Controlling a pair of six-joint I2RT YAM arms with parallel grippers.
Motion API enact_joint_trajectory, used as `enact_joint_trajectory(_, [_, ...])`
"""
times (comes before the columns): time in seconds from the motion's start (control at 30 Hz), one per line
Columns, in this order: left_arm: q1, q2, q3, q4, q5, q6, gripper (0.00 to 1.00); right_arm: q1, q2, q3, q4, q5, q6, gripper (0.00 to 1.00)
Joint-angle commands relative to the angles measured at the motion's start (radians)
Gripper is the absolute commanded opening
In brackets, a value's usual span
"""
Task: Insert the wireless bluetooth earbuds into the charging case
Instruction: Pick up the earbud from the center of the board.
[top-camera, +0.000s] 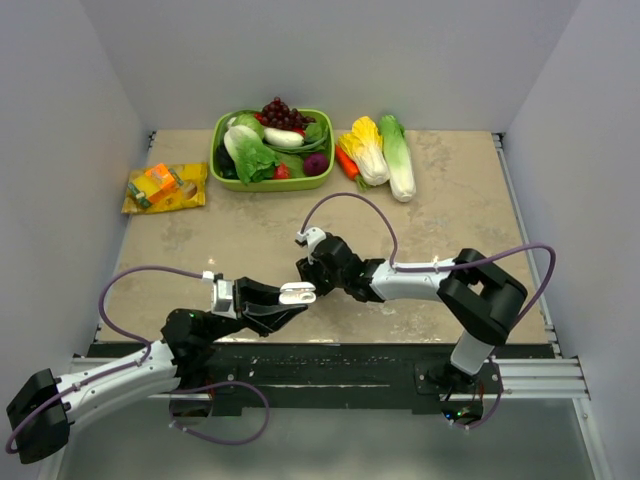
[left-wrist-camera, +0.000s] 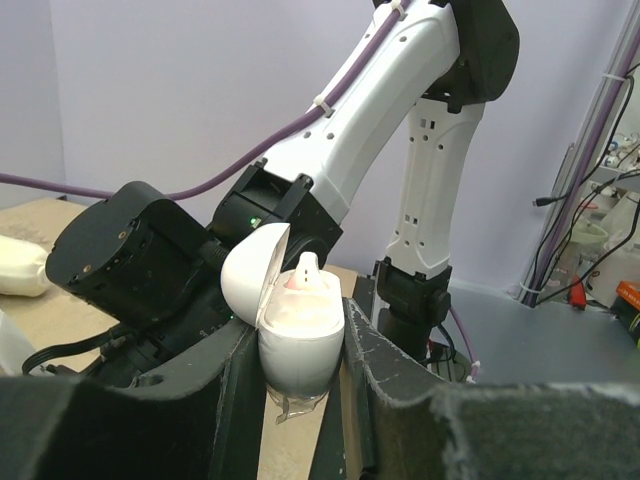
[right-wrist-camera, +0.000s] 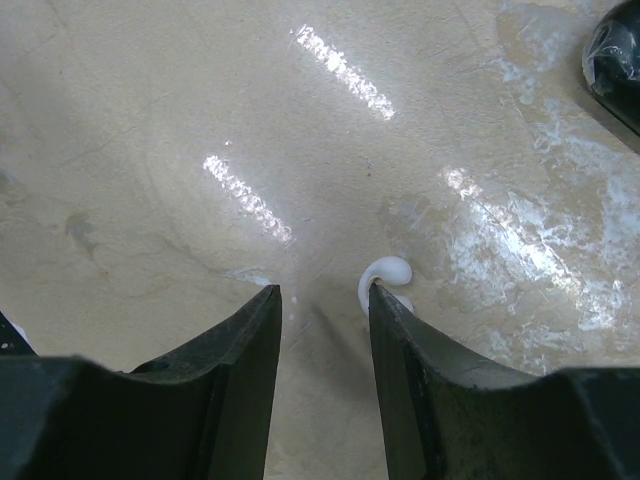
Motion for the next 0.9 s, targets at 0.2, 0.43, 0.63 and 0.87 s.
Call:
enact_joint_trajectory(0.2, [-0.005,-0.011,-0.108,0.069,-0.002,-0.022,0.00,0.003,0.022,0.033,0.001,0.037,-0.018,0.44])
enact_joint_trajectory(0.43, [-0.005,-0.017,-0.112,0.068,-0.002,-0.020,0.00,0.003,0.020,0.035,-0.022,0.113,-0.014,0.43])
enact_joint_trajectory(0.63, [-0.005,-0.012,-0.113,0.072,-0.002,-0.022,0.00,0.003,0.019,0.032,-0.026,0.142,-0.012,0.41])
enact_joint_trajectory(0.87, [-0.005,-0.011,-0.115,0.077,-0.003,-0.026,0.00,0.003,0.002,0.022,-0.022,0.166,-0.006,0.34])
